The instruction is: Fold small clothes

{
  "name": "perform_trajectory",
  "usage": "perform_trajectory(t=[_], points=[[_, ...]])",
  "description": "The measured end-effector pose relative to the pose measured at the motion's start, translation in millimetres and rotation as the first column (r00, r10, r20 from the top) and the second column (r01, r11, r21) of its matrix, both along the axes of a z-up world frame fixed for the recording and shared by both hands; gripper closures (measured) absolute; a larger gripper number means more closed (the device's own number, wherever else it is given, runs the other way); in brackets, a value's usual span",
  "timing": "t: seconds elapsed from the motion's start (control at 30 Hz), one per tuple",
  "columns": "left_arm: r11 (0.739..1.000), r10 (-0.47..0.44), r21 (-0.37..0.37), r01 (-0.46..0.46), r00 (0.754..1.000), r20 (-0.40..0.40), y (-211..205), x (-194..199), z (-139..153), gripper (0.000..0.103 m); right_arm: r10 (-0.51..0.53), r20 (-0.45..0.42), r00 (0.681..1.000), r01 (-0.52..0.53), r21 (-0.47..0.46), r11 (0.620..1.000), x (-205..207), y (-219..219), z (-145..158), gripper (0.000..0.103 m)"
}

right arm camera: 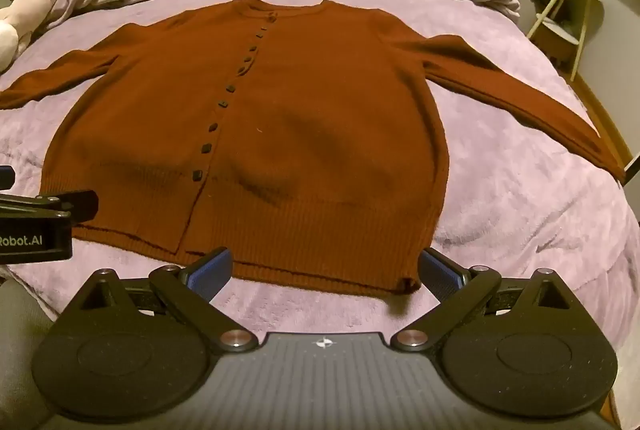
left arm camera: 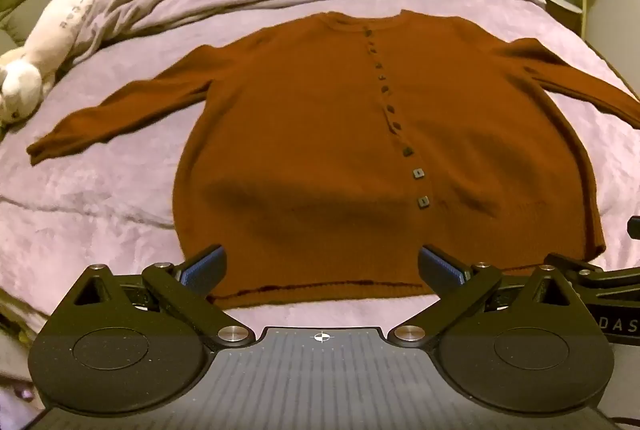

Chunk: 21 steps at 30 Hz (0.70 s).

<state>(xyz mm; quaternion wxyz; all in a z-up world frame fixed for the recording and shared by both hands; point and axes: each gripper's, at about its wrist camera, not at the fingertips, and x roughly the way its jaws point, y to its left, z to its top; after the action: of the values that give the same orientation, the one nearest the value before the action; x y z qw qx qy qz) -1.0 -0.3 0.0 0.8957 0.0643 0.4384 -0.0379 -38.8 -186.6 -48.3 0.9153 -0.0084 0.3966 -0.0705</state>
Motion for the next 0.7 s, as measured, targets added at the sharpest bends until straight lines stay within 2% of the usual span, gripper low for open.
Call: perform_trajectory(t=[0.23, 0.7], points=[[0.999, 0.006, -0.037, -0.008, 0.998, -0.06, -1.0, 6.9, -3.0, 0.0, -0.02, 0.006, 1.0, 0.02, 0.019, 1.0, 2.4, -1.7, 1.7, 0.004], [0.999, -0.006, -0.048, 0.003, 0.998, -0.055, -1.2, 5.4, -2.3, 0.0, 0.007, 0.029, 1.0, -0.008, 0.014, 1.0, -1.5, -1.2, 4.5, 0.004]])
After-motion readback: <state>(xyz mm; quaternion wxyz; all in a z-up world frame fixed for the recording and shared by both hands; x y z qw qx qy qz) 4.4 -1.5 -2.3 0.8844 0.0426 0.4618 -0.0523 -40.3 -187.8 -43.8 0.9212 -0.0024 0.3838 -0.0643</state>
